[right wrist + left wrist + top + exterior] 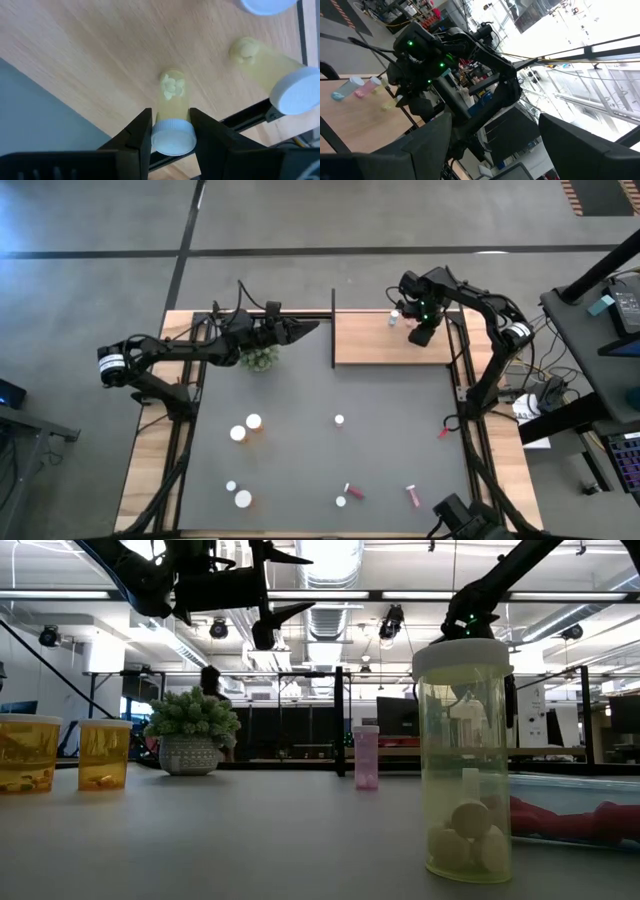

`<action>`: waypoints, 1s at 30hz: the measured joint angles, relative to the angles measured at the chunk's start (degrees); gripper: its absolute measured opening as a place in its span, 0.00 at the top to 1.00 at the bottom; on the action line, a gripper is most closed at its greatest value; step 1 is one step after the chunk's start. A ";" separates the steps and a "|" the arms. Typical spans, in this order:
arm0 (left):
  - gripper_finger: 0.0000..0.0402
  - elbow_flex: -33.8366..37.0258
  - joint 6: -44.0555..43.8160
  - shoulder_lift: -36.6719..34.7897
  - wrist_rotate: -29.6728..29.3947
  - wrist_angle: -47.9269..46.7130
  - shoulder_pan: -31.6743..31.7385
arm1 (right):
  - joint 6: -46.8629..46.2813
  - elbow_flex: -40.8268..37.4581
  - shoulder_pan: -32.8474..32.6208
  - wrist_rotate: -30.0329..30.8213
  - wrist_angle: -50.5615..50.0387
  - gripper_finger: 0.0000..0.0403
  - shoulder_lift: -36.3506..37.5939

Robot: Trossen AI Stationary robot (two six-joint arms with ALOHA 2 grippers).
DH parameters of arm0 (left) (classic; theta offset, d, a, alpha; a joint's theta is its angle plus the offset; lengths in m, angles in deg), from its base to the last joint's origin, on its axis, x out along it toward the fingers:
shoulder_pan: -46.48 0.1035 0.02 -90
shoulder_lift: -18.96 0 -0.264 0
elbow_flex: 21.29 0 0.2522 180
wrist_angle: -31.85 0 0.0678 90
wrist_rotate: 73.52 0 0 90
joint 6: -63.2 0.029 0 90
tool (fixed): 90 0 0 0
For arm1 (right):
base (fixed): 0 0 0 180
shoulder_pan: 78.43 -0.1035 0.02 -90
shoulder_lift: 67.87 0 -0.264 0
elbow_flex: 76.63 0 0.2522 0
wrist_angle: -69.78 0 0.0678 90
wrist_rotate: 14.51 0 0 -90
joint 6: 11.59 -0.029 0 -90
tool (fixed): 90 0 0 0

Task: Pick and place medicine bottles onto shelf by color
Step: Put the top yellow pill bottle on the shelf aligned with the other yellow pill bottle

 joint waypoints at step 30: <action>0.29 0.00 0.00 -0.01 0.00 0.00 0.00 | 4.62 -0.20 0.66 4.60 0.92 0.73 -0.13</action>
